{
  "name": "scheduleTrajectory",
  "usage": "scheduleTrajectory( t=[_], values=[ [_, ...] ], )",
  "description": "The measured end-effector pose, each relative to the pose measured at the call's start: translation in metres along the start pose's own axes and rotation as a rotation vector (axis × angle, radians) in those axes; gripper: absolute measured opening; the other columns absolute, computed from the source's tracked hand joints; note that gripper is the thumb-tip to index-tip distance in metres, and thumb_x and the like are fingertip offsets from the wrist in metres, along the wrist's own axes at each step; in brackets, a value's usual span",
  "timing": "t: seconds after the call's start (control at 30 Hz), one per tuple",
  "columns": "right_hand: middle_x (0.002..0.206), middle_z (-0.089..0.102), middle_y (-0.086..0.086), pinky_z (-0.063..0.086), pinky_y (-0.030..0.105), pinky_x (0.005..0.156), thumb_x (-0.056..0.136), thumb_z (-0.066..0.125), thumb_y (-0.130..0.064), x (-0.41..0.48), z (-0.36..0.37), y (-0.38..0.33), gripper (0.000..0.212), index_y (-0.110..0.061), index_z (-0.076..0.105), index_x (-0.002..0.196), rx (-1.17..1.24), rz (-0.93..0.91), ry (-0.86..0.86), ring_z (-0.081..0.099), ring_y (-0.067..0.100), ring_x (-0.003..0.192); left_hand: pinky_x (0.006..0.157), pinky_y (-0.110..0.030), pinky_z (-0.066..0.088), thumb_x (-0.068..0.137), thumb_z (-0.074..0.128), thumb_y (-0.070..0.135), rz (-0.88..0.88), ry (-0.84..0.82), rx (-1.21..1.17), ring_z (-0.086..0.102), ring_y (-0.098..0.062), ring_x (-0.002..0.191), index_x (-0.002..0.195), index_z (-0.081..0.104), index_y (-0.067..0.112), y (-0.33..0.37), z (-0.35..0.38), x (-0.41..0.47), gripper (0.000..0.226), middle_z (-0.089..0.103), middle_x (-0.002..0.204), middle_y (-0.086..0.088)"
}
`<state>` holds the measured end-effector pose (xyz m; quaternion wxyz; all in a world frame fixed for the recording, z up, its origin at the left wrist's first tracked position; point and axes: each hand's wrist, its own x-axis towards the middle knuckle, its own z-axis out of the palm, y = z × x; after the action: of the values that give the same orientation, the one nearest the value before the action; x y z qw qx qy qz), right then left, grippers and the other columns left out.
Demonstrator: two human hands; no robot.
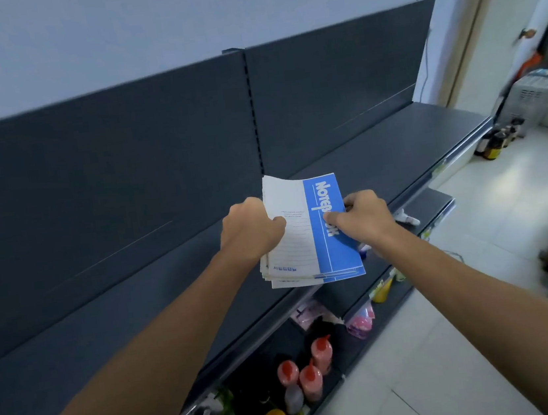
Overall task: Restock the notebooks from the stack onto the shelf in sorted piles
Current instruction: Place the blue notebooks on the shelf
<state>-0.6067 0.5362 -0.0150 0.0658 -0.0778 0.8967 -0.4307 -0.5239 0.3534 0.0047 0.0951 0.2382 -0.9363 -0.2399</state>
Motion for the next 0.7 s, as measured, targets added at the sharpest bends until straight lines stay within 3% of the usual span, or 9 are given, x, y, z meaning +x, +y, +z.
scheduleTrajectory(
  t=[0.23, 0.33, 0.43, 0.53, 0.7],
  values=[
    [0.078, 0.073, -0.005, 0.061, 0.048, 0.078, 0.084, 0.075, -0.030, 0.050, -0.024, 0.027, 0.024, -0.006, 0.071, 0.086, 0.038, 0.065, 0.077, 0.072, 0.018, 0.079, 0.046, -0.027, 0.033, 0.086, 0.061, 0.031, 0.074, -0.027, -0.016, 0.047, -0.015, 0.054, 0.068, 0.037, 0.016, 0.040, 0.033, 0.051, 0.033, 0.051, 0.067, 0.001],
    [0.077, 0.071, -0.007, 0.062, 0.049, 0.078, 0.085, 0.075, -0.030, 0.071, -0.034, 0.039, 0.020, -0.012, 0.068, 0.080, 0.045, 0.082, 0.072, 0.072, 0.017, 0.077, 0.046, -0.028, 0.035, 0.087, 0.061, 0.032, 0.083, -0.039, -0.003, 0.051, -0.016, 0.057, 0.070, 0.040, 0.015, 0.057, 0.047, 0.067, 0.032, 0.056, 0.071, -0.001],
    [0.077, 0.070, -0.008, 0.061, 0.045, 0.077, 0.086, 0.074, -0.033, 0.100, -0.044, 0.050, 0.020, -0.016, 0.066, 0.077, 0.025, 0.065, 0.075, 0.069, 0.012, 0.074, 0.050, -0.031, 0.046, 0.089, 0.062, 0.032, 0.095, -0.027, -0.009, 0.061, -0.018, 0.064, 0.077, 0.049, 0.011, 0.075, 0.060, 0.085, 0.027, 0.062, 0.076, -0.002],
    [0.077, 0.071, -0.007, 0.061, 0.042, 0.076, 0.085, 0.075, -0.033, 0.131, -0.057, 0.064, 0.023, -0.010, 0.071, 0.084, 0.017, 0.047, 0.060, 0.067, 0.010, 0.073, 0.059, -0.037, 0.055, 0.089, 0.062, 0.030, 0.085, -0.025, -0.026, 0.066, -0.022, 0.070, 0.081, 0.054, 0.007, 0.097, 0.074, 0.099, 0.025, 0.065, 0.077, -0.004],
    [0.082, 0.073, -0.003, 0.061, 0.042, 0.077, 0.082, 0.075, -0.030, 0.189, -0.087, 0.089, 0.025, -0.008, 0.073, 0.092, 0.007, 0.025, -0.019, 0.071, 0.018, 0.081, 0.056, -0.035, 0.052, 0.088, 0.061, 0.029, -0.008, -0.019, -0.039, 0.068, -0.023, 0.073, 0.090, 0.060, 0.005, 0.139, 0.106, 0.123, 0.024, 0.069, 0.081, -0.005]
  ],
)
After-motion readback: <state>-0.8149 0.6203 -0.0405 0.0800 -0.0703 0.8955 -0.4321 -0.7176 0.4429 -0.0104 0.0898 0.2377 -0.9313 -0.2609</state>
